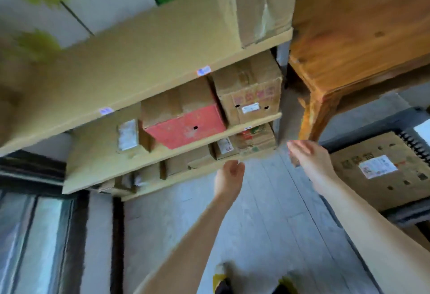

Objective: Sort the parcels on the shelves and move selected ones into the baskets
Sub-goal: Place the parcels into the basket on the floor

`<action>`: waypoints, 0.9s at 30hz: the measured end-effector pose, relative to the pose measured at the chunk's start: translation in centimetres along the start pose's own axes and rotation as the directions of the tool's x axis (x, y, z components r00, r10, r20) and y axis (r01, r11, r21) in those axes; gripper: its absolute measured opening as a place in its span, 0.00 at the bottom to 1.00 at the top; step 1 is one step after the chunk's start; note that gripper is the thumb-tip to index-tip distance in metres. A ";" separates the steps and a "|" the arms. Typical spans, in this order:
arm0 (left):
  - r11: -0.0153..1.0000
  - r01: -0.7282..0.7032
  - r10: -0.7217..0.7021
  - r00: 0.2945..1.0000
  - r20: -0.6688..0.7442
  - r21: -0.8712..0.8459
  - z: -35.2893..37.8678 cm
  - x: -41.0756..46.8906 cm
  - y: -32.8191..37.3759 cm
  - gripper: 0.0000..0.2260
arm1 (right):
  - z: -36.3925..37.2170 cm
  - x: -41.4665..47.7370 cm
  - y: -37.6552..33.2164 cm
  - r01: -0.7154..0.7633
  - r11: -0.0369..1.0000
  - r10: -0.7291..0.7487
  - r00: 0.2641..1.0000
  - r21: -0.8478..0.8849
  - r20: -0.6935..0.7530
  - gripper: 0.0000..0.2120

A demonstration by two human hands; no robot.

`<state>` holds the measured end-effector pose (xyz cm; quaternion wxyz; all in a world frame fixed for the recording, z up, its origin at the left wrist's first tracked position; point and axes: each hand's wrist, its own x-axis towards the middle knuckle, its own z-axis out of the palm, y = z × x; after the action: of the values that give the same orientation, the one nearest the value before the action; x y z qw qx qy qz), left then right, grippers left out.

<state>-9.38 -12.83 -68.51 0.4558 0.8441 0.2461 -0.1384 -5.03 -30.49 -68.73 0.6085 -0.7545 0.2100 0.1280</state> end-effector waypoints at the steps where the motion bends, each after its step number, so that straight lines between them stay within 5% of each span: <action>1: 1.000 0.012 -0.012 0.999 -0.037 -0.011 -2.2 -0.2 -0.8 0.13 | 2.0 -0.6 -1.0 0.025 1.000 -0.025 0.999 -0.001 0.024 0.18; 9: 0.996 0.088 -0.092 0.972 -0.218 -0.029 -18.2 1.6 -10.8 0.10 | 19.7 -5.2 -4.5 0.101 0.993 -0.083 0.968 -0.066 0.238 0.12; 12: 0.991 0.117 -0.129 0.964 -0.231 -0.065 -23.3 3.6 -15.9 0.08 | 26.5 -6.2 -3.8 0.111 0.985 -0.068 0.954 -0.135 0.291 0.17; 19: 0.985 0.152 -0.165 0.969 -0.182 -0.083 -32.1 12.2 -25.7 0.18 | 41.1 -4.2 -1.2 0.064 0.981 -0.014 0.966 -0.186 0.259 0.18; 27: 0.984 0.137 -0.158 0.967 -0.201 -0.118 -34.4 25.0 -27.4 0.29 | 51.7 3.3 -0.8 0.083 0.973 -0.047 0.985 -0.216 0.167 0.16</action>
<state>-2.90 35.90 -80.37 0.4586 0.8087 0.3617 -0.0694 1.43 19.36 -81.25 0.5390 -0.8116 0.1197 0.1911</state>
